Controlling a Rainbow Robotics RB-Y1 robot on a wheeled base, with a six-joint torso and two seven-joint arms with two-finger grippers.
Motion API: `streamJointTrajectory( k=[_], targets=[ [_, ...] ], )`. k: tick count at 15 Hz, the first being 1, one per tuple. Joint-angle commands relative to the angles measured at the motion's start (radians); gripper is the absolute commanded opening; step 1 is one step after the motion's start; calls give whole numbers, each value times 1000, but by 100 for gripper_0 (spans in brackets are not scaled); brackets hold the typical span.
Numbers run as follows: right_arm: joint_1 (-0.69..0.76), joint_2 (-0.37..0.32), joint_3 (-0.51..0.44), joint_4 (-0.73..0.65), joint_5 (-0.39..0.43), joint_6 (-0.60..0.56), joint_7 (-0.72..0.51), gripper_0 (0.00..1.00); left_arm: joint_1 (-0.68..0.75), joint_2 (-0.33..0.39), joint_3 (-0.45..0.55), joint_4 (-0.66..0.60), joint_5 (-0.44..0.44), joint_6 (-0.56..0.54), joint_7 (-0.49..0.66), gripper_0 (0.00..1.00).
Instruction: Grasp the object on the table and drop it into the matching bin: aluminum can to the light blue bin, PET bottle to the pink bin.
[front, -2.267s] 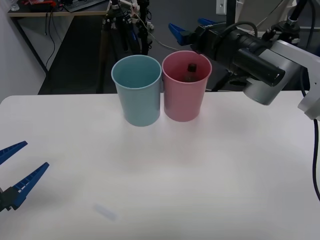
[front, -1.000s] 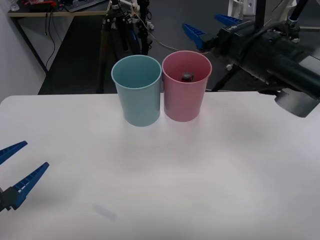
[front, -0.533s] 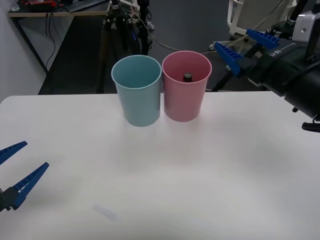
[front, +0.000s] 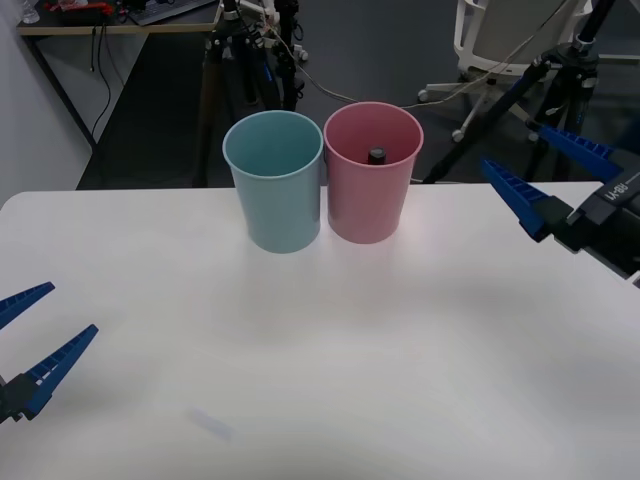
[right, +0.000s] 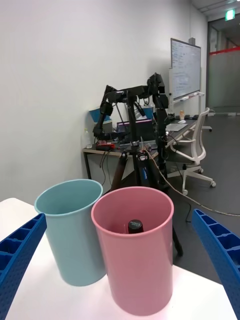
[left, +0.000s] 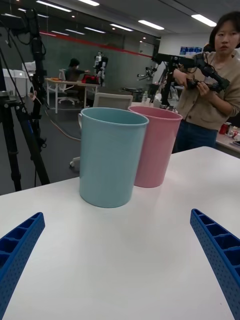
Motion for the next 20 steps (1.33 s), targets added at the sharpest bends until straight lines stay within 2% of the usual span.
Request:
streamJointTrajectory(
  k=[1,6,13,16,18,20],
  targets=[
    [120,59,-57,0,102,-78,-6,100,0,0,0,0,0,0,0,100],
    [262,218,-114,9,270,-167,-44,100,0,0,0,0,0,0,0,100],
    [299,421,-172,166,533,-431,-105,100,0,0,0,0,0,0,0,100],
    [296,502,-234,183,691,-546,-239,100,0,0,0,0,0,0,0,100],
    [292,528,-241,187,735,-569,-265,100,0,0,0,0,0,0,0,100],
    [289,528,-234,187,746,-567,-268,100,0,0,0,0,0,0,0,100]
  ],
)
